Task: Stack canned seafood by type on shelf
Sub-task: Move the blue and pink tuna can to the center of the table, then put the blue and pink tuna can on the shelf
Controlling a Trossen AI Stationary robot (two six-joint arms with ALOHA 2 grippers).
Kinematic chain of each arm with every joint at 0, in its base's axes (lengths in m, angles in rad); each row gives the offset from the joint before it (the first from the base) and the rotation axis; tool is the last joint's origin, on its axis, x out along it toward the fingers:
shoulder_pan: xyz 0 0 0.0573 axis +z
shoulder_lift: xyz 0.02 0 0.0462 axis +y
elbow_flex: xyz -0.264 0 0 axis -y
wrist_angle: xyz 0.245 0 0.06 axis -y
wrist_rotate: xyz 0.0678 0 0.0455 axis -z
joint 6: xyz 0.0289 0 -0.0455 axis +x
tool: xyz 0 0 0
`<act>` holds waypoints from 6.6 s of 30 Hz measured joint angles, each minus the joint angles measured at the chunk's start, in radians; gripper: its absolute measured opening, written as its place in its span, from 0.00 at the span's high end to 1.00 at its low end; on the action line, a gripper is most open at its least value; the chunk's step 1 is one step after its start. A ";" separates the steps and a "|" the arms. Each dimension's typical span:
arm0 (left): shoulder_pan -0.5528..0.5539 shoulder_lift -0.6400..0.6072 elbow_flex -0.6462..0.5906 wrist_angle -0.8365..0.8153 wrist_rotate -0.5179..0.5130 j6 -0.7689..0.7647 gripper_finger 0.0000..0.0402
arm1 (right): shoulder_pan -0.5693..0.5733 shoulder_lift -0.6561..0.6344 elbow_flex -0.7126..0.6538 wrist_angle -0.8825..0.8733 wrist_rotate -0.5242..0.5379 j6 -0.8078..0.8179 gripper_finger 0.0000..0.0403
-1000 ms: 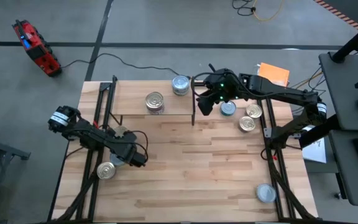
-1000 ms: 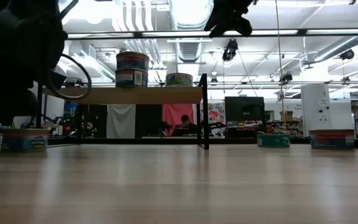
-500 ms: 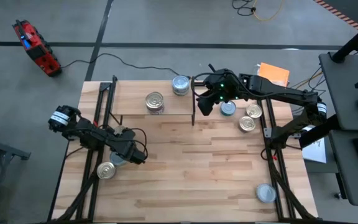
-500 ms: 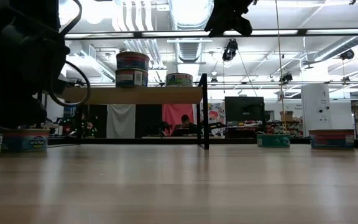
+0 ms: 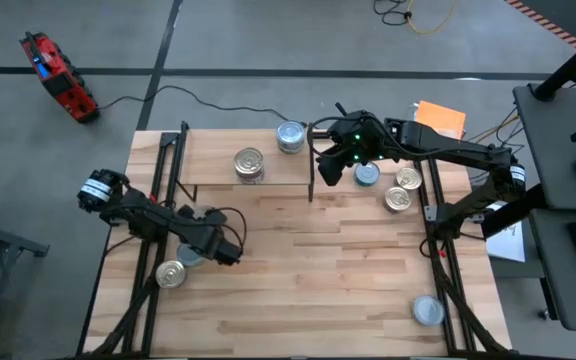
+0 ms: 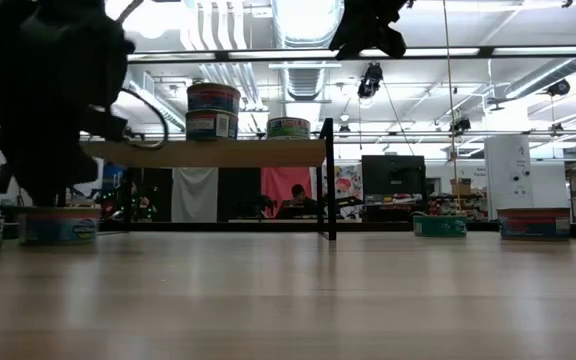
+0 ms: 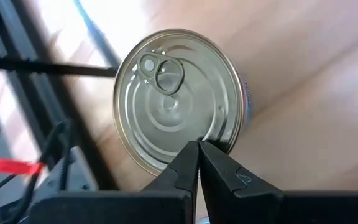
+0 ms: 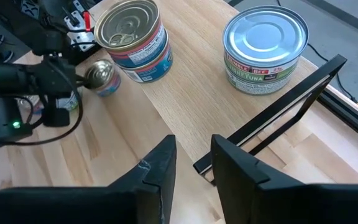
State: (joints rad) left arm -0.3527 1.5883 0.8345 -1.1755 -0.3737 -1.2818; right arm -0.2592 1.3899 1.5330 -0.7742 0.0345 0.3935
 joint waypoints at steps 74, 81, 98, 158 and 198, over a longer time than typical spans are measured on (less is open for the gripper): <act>-0.128 -0.479 -0.305 0.990 0.147 0.256 1.00 | 0.468 -0.026 -0.721 0.751 0.100 0.935 0.80; -0.119 -0.395 -0.273 0.916 0.121 0.199 1.00 | 0.468 0.045 -0.722 0.873 0.100 0.973 0.72; -0.070 -0.271 -0.021 0.483 0.088 0.101 1.00 | 0.471 0.105 -0.687 0.927 0.097 0.922 0.57; 0.040 -0.072 -0.330 1.636 0.287 0.139 1.00 | 0.488 0.110 -0.688 0.839 0.116 0.949 0.53; 0.024 0.015 -0.206 1.402 0.255 0.297 1.00 | 0.481 0.327 -0.523 0.798 0.042 0.925 0.53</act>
State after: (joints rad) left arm -0.3290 1.6028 0.6285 0.2264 -0.1184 -0.9848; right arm 0.2218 1.7164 1.0103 0.0240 0.0767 1.3186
